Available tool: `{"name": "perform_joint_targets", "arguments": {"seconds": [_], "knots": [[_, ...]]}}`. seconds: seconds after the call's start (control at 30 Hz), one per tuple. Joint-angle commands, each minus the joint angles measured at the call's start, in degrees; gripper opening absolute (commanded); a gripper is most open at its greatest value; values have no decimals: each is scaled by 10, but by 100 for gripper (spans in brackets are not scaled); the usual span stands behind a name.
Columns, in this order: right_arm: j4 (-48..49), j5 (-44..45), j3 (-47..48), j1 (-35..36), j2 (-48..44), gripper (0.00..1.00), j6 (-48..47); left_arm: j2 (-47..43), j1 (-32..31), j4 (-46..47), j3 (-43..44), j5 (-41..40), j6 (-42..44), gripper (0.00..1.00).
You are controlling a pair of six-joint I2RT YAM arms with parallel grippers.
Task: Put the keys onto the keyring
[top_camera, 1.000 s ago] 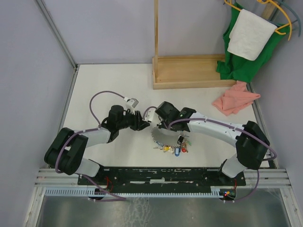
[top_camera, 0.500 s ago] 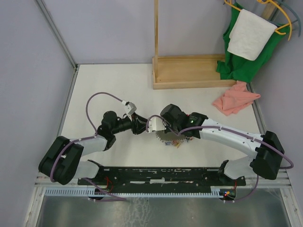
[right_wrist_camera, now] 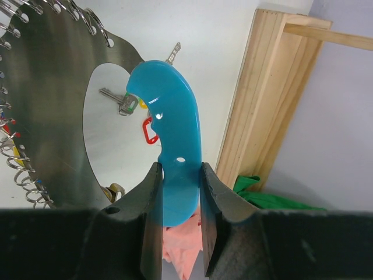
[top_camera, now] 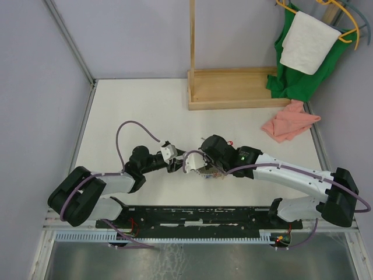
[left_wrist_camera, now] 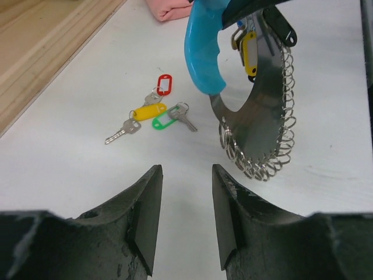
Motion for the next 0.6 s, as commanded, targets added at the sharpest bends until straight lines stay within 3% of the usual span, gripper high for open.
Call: {"name": "perform_joint_targets", "arguments": {"seconds": [0.0,0.57], "knots": [[46,6,-11,8,-31,7,-25,9,-9,43,-10,-52,96,45],[60,-25,-25,12,-50,7,-21,33,-46,64,-5,-36,112,41]]}}
